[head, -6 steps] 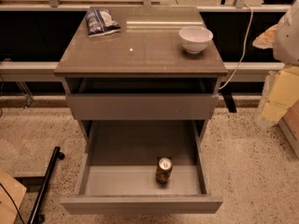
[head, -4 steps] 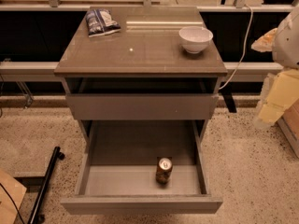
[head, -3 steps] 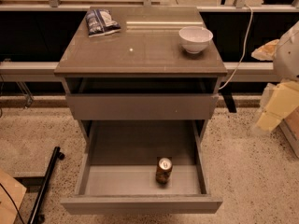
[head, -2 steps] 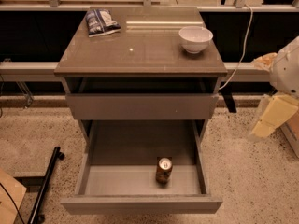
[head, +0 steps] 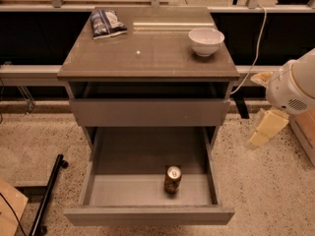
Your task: Pick orange can from middle drawer and place on counter
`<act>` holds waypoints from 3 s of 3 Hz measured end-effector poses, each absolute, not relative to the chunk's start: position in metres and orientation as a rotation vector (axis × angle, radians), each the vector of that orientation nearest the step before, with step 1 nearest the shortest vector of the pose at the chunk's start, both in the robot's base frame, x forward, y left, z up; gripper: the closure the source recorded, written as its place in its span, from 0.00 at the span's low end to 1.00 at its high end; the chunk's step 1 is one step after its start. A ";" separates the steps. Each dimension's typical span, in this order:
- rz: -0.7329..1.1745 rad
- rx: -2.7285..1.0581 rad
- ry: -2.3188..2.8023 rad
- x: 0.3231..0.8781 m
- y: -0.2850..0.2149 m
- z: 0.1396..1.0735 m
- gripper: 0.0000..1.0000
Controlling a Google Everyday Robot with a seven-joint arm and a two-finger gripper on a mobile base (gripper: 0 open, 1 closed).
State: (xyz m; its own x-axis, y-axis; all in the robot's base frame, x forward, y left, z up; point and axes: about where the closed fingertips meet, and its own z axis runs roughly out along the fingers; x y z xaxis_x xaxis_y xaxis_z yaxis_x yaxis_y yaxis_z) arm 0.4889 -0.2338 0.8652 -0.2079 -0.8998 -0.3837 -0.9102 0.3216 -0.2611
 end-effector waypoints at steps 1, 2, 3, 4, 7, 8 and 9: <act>0.054 -1.543 2.147 0.487 -0.227 0.850 0.00; 0.094 -1.496 2.135 0.487 -0.215 0.815 0.00; 0.141 -1.466 2.126 0.492 -0.206 0.782 0.00; 0.201 -1.436 2.123 0.496 -0.194 0.746 0.00; 0.257 -1.379 2.136 0.504 -0.180 0.702 0.00; 0.267 -1.365 2.115 0.512 -0.167 0.678 0.00; 0.328 -1.342 2.101 0.530 -0.151 0.638 0.00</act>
Offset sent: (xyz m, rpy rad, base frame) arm 0.0058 0.0326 -0.0963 0.1451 -0.0433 -0.0749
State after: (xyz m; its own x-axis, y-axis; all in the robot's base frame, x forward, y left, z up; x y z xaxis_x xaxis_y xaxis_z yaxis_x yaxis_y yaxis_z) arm 0.5297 -0.1506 0.6382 -0.2943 -0.7307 -0.6160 -0.8837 0.4535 -0.1157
